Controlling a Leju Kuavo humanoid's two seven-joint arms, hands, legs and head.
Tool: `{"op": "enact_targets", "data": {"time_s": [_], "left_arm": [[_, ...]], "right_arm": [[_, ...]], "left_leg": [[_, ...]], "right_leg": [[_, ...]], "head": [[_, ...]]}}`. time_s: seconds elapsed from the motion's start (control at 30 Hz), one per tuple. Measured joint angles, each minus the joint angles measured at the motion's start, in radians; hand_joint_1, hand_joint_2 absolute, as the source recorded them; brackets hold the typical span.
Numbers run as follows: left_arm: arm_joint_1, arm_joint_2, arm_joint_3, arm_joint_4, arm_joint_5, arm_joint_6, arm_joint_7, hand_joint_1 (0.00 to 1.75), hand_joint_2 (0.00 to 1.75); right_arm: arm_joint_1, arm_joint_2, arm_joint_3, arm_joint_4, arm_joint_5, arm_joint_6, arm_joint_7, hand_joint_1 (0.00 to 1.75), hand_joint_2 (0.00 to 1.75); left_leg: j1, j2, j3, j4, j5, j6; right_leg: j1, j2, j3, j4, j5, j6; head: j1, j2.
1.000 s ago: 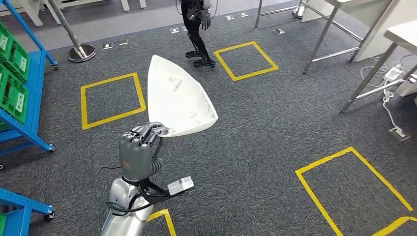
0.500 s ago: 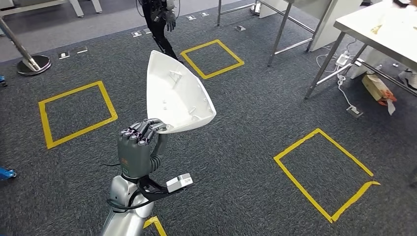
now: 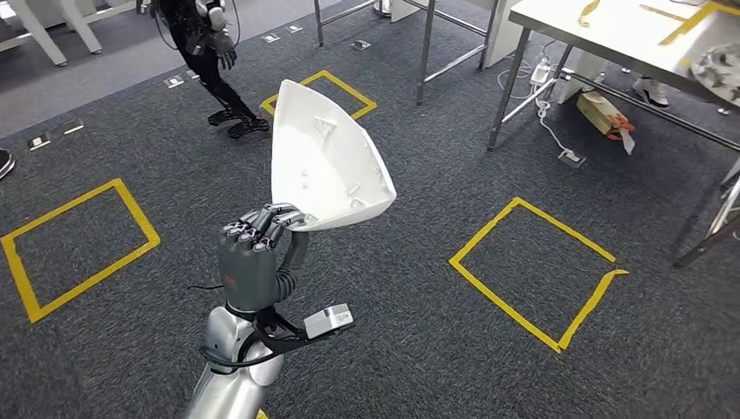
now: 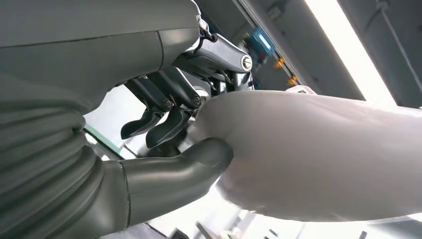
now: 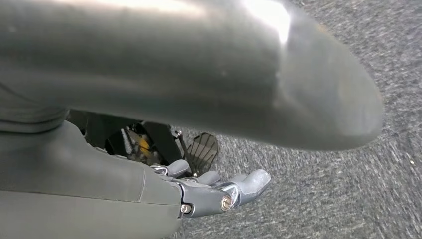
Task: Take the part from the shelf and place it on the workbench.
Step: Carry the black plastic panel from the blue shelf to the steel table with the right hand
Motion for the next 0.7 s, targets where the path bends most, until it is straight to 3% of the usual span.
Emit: {"op": "enact_targets", "data": {"time_s": [0.03,0.1,0.17,0.23,0.3,0.37,0.43,0.5,0.53,0.57,0.6,0.67,0.7], "left_arm": [[0.000,0.000,-0.006,0.002,0.003,0.000,0.002,1.75,1.75],[-0.002,0.000,-0.017,0.004,0.006,0.000,0.003,1.75,1.75],[-0.006,0.001,-0.026,0.005,0.008,0.000,0.003,1.75,1.75],[-0.007,0.002,-0.033,0.007,0.012,0.000,0.002,1.75,1.75],[-0.010,0.001,-0.041,0.007,0.017,0.000,0.003,1.75,1.75],[-0.013,-0.001,-0.048,0.007,0.019,0.000,0.007,1.75,1.75],[-0.014,-0.001,-0.050,0.008,0.022,0.000,0.013,1.75,1.75],[-0.015,-0.001,-0.050,0.012,0.028,0.000,0.019,1.75,1.75],[-0.015,-0.001,-0.050,0.014,0.030,0.000,0.021,1.75,1.75],[-0.015,-0.001,-0.051,0.016,0.032,0.000,0.023,1.75,1.75],[-0.016,-0.001,-0.051,0.018,0.033,0.000,0.028,1.75,1.75],[-0.018,-0.002,-0.049,0.018,0.035,0.000,0.037,1.75,1.75],[-0.018,-0.003,-0.047,0.018,0.037,0.000,0.041,1.75,1.75]], "right_arm": [[0.001,0.000,0.000,0.000,0.000,0.001,-0.002,0.00,0.00],[0.001,0.001,0.000,0.000,0.000,0.001,-0.004,0.00,0.00],[0.000,0.002,0.000,0.000,0.000,0.001,-0.008,0.00,0.00],[0.000,0.002,0.000,0.000,0.000,0.001,-0.013,0.00,0.00],[0.003,0.002,0.000,0.000,0.000,0.001,-0.018,0.00,0.00],[0.005,0.002,0.000,0.000,0.000,0.000,-0.019,0.00,0.00],[0.003,0.002,0.000,0.000,0.000,-0.001,-0.018,0.00,0.00],[0.002,0.002,0.000,0.000,0.000,0.000,-0.015,0.00,0.00],[0.003,0.002,0.000,0.000,0.000,0.000,-0.012,0.00,0.00],[0.004,0.002,0.000,0.000,0.000,0.000,-0.009,0.00,0.00],[0.006,0.002,0.000,0.000,0.000,-0.001,-0.004,0.00,0.00],[0.006,0.002,0.000,0.000,0.000,-0.002,0.007,0.00,0.00],[0.005,0.002,0.000,0.000,0.000,-0.002,0.011,0.00,0.00]], "left_leg": [[0.001,-0.002,-0.007,0.008,0.012,-0.001],[0.005,-0.016,0.031,-0.088,0.083,-0.001],[0.014,-0.073,0.083,-0.211,0.136,-0.001],[0.015,-0.107,0.099,-0.255,0.143,0.006],[0.012,-0.084,0.100,-0.260,0.147,0.020],[0.012,-0.057,0.103,-0.266,0.152,0.034],[0.009,-0.025,0.104,-0.269,0.152,0.043],[0.005,0.009,0.103,-0.269,0.149,0.048],[0.004,0.024,0.104,-0.269,0.148,0.048],[0.004,0.039,0.104,-0.269,0.147,0.048],[0.003,0.052,0.106,-0.269,0.146,0.047],[0.000,0.074,0.111,-0.269,0.141,0.042],[-0.001,0.083,0.114,-0.269,0.139,0.037]], "right_leg": [[-0.001,0.015,0.000,0.001,0.000,0.001],[-0.004,0.046,0.001,0.004,0.000,0.005],[-0.005,0.074,-0.005,0.011,-0.001,0.016],[-0.008,0.098,-0.017,0.014,0.002,0.033],[-0.013,0.111,-0.024,0.010,0.008,0.048],[-0.010,0.063,-0.040,0.041,-0.011,0.056],[-0.006,-0.001,-0.095,0.153,-0.069,0.060],[-0.006,-0.018,-0.154,0.275,-0.115,0.062],[-0.007,-0.020,-0.160,0.291,-0.113,0.063],[-0.006,-0.024,-0.145,0.266,-0.094,0.062],[-0.005,-0.035,-0.110,0.204,-0.063,0.059],[0.003,-0.079,-0.032,0.061,-0.016,0.047],[0.008,-0.095,-0.010,0.020,-0.006,0.040]], "head": [[0.000,0.000],[0.000,0.000],[0.000,0.000],[0.000,0.000],[-0.001,0.000],[0.004,0.000],[0.010,0.000],[0.012,0.000],[0.012,0.000],[0.012,0.000],[0.012,0.000],[0.012,0.000],[0.013,0.000]]}}
